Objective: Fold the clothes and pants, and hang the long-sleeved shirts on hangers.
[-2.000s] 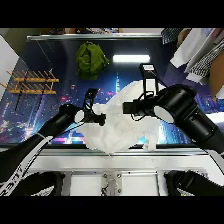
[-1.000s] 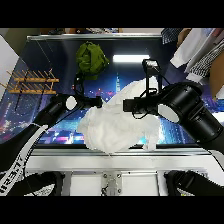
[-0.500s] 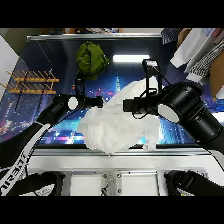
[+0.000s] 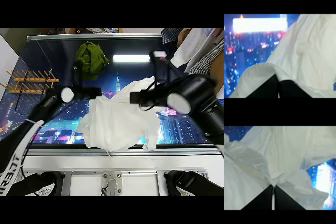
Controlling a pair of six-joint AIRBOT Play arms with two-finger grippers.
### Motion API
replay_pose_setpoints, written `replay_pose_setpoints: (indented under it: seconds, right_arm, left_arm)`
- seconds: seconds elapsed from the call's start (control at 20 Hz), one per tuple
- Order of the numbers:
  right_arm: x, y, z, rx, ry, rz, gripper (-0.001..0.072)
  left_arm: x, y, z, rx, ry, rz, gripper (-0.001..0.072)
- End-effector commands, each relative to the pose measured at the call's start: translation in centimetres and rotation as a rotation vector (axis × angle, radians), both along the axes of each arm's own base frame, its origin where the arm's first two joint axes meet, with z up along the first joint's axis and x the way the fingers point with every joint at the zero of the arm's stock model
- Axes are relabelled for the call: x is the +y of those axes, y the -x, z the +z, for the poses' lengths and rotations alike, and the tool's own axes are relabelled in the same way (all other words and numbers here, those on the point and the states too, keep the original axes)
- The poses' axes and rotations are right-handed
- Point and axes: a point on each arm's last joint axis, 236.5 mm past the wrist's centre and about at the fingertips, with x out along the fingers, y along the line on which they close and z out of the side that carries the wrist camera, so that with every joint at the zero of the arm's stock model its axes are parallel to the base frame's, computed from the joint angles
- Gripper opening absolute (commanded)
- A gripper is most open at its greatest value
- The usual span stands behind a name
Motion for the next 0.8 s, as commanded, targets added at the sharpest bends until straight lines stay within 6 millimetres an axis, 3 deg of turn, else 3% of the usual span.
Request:
replay_pose_setpoints:
  seconds: [0.0,0.1,0.15,0.25,0.35,0.45,0.6,0.75]
  right_arm:
    - [-5.7,-1.8,6.4,-0.093,0.028,-0.059,0.0012]
    - [-7.6,-1.2,9.8,-0.128,0.035,-0.073,0.0012]
    - [-7.9,-0.6,10.4,-0.126,0.041,-0.066,0.0012]
    - [-7.5,1.4,9.5,-0.039,0.033,-0.042,0.0012]
    - [-6.8,3.3,7.8,0.062,0.035,-0.006,0.0012]
    - [-6.0,4.0,6.3,0.089,0.051,0.028,0.0012]
    - [-4.9,5.4,1.7,0.161,0.093,0.083,0.0012]
    - [-4.6,6.0,-3.8,0.245,0.118,0.101,0.0013]
  left_arm:
    - [1.1,2.4,13.7,-0.228,0.005,-0.089,0.0012]
    - [1.2,7.2,19.1,-0.288,0.022,-0.149,0.0012]
    - [0.8,9.8,20.4,-0.297,0.026,-0.192,0.0012]
    - [-0.3,15.2,21.1,-0.277,0.029,-0.296,0.0012]
    - [-1.4,19.7,19.6,-0.199,0.059,-0.361,0.0012]
    - [-1.7,22.3,16.1,-0.078,0.074,-0.348,0.0012]
    - [-0.9,22.8,10.1,0.051,0.032,-0.262,0.0012]
    - [-0.8,21.3,4.9,0.147,-0.006,-0.199,0.0012]
